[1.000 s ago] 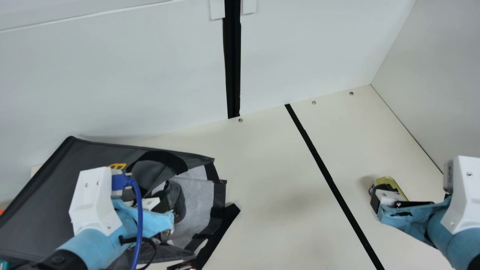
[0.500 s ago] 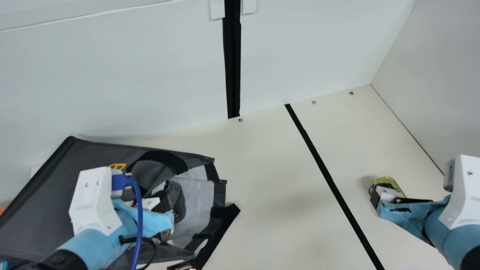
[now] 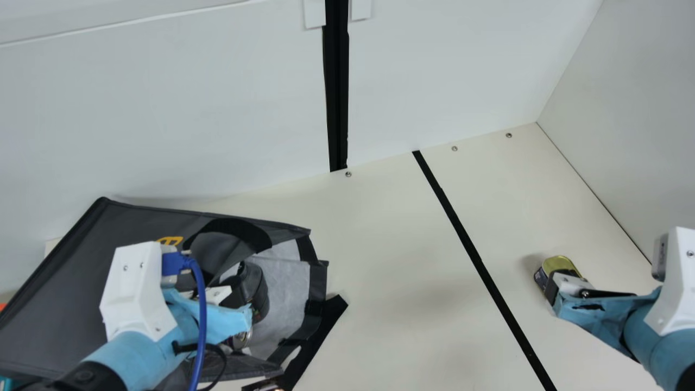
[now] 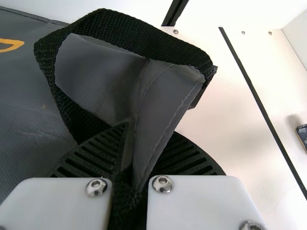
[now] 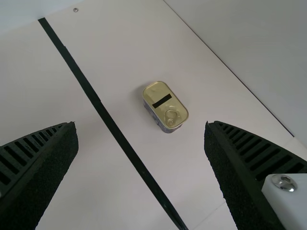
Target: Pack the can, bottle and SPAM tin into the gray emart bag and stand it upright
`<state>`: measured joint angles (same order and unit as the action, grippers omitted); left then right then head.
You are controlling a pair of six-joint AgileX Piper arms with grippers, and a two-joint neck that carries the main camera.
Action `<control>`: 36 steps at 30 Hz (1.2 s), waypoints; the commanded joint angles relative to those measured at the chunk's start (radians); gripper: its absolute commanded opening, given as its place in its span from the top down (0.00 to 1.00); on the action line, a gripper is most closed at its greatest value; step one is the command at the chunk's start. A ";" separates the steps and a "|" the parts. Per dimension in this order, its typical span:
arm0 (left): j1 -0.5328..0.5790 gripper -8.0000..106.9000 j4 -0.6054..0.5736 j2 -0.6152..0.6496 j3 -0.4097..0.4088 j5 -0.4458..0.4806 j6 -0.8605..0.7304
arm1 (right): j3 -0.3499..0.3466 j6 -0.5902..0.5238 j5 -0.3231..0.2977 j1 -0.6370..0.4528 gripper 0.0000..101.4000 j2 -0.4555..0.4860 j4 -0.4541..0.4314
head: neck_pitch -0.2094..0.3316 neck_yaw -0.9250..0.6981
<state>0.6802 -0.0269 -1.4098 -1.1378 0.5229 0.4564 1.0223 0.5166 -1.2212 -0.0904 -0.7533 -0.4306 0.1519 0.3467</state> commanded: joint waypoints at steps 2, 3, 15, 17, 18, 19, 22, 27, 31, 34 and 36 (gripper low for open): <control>0.000 1.00 0.000 0.000 0.000 0.000 0.000 | 0.004 -0.022 0.001 -0.020 0.06 0.004 0.013 | 0.023 0.002; 0.000 1.00 0.000 0.000 0.000 0.000 0.000 | 0.006 -0.029 0.001 -0.027 0.06 0.005 0.018 | 0.023 0.002; 0.000 1.00 0.000 0.000 0.000 0.000 0.000 | 0.022 -0.114 0.001 -0.111 0.06 0.021 0.078 | 0.023 0.002; 0.000 1.00 0.000 0.000 0.000 0.000 0.000 | 0.022 -0.127 0.001 -0.124 0.06 0.025 0.088 | 0.023 0.002; 0.000 1.00 0.000 0.000 0.000 0.000 0.000 | 0.022 -0.134 0.001 -0.131 0.06 0.027 0.093 | 0.023 0.002; 0.000 1.00 0.000 0.000 0.000 0.000 0.000 | 0.021 -0.140 0.001 -0.137 0.06 0.029 0.098 | 0.023 0.002; 0.000 1.00 0.000 0.000 0.000 0.000 0.000 | 0.021 -0.161 0.001 -0.158 0.06 0.035 0.114 | 0.023 0.002; 0.000 1.00 0.000 0.000 0.000 0.000 0.000 | 0.021 -0.201 0.001 -0.196 0.06 0.046 0.144 | 0.023 0.002; 0.000 1.00 0.000 0.000 0.000 0.000 0.000 | 0.023 -0.231 0.001 -0.226 0.06 0.054 0.169 | 0.023 0.002; 0.000 1.00 0.000 0.000 0.000 0.000 0.000 | 0.024 -0.251 0.001 -0.245 0.06 0.058 0.185 | 0.023 0.002; 0.000 1.00 0.000 0.000 0.000 0.000 0.000 | 0.024 -0.262 0.001 -0.256 0.06 0.061 0.195 | 0.023 0.002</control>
<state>0.6802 -0.0269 -1.4098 -1.1378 0.5229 0.4564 1.0443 0.2573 -1.2212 -0.3440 -0.6933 -0.2407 0.1519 0.3467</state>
